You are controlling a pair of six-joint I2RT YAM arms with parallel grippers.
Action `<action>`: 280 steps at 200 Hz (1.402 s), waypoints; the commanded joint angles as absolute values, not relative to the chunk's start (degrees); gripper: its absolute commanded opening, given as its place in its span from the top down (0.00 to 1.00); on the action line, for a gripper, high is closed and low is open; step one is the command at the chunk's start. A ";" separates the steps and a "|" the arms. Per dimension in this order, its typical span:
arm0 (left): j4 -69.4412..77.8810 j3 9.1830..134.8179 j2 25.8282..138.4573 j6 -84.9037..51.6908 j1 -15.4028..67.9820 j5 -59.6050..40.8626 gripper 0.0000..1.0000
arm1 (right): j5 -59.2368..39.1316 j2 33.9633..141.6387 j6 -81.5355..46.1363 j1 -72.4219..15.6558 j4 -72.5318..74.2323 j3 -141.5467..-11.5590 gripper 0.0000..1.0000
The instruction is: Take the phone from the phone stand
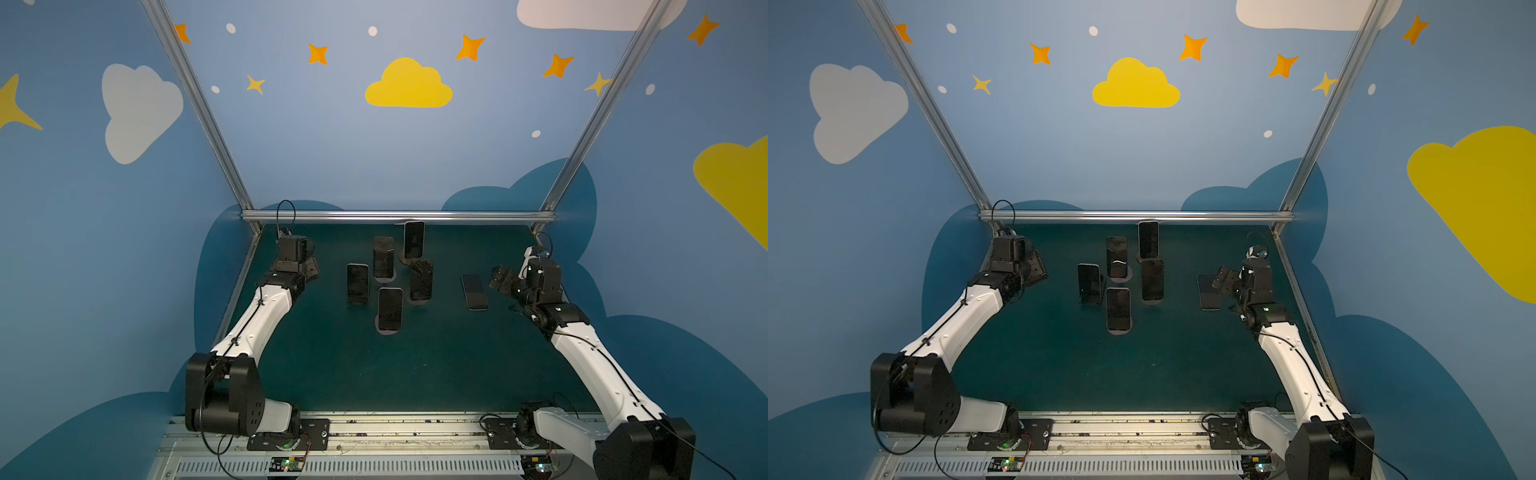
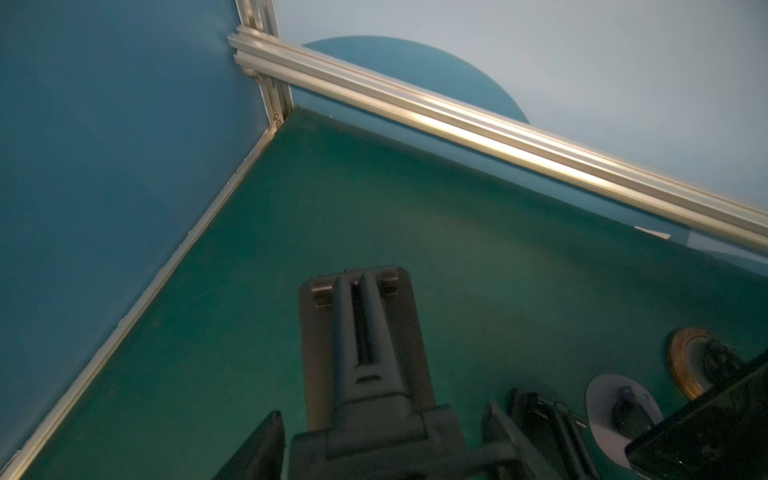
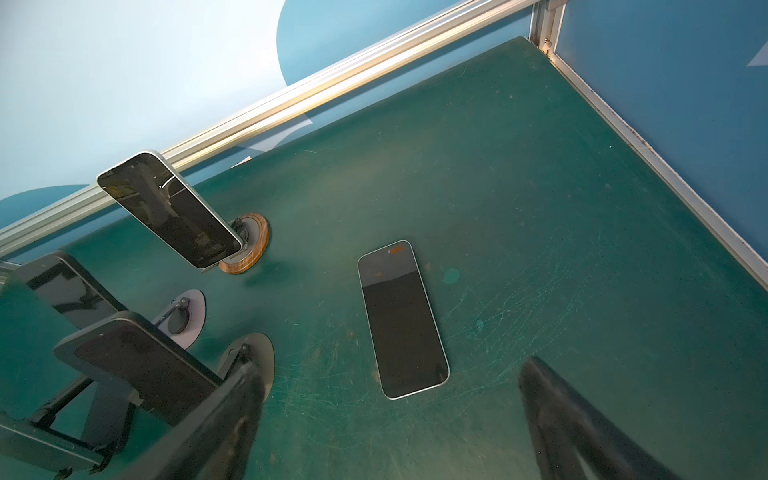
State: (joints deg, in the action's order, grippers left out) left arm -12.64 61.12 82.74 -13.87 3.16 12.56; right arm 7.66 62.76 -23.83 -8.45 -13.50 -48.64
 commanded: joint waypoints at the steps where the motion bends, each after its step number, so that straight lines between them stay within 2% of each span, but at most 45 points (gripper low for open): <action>1: -7.09 61.57 84.88 -12.80 2.12 9.55 0.45 | 7.26 62.22 -24.50 -8.26 -12.85 -47.99 0.04; 79: -8.34 64.64 96.44 -16.40 0.00 9.59 0.42 | 7.07 62.94 -24.36 -8.28 -12.09 -47.78 0.04; 156: -5.89 64.38 101.03 -16.82 -0.25 6.81 0.41 | 7.58 63.44 -24.24 -8.26 -11.87 -47.81 0.04; 193: -8.94 65.59 100.42 -16.35 -0.31 6.56 0.26 | 6.87 63.63 -24.16 -8.26 -12.10 -48.08 0.04; 255: -11.43 67.73 99.51 -16.01 -0.20 6.14 0.19 | 5.52 62.05 -24.23 -8.26 -12.88 -48.18 0.04; 280: -13.12 68.83 95.37 -16.08 -0.22 7.53 0.06 | 3.28 61.49 -24.00 -8.26 -11.77 -47.75 0.04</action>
State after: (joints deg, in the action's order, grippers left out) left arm -10.63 66.78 99.72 -16.29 -0.03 6.70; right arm 5.82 62.94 -24.21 -8.45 -12.71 -48.40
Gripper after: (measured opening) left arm 0.896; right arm 0.962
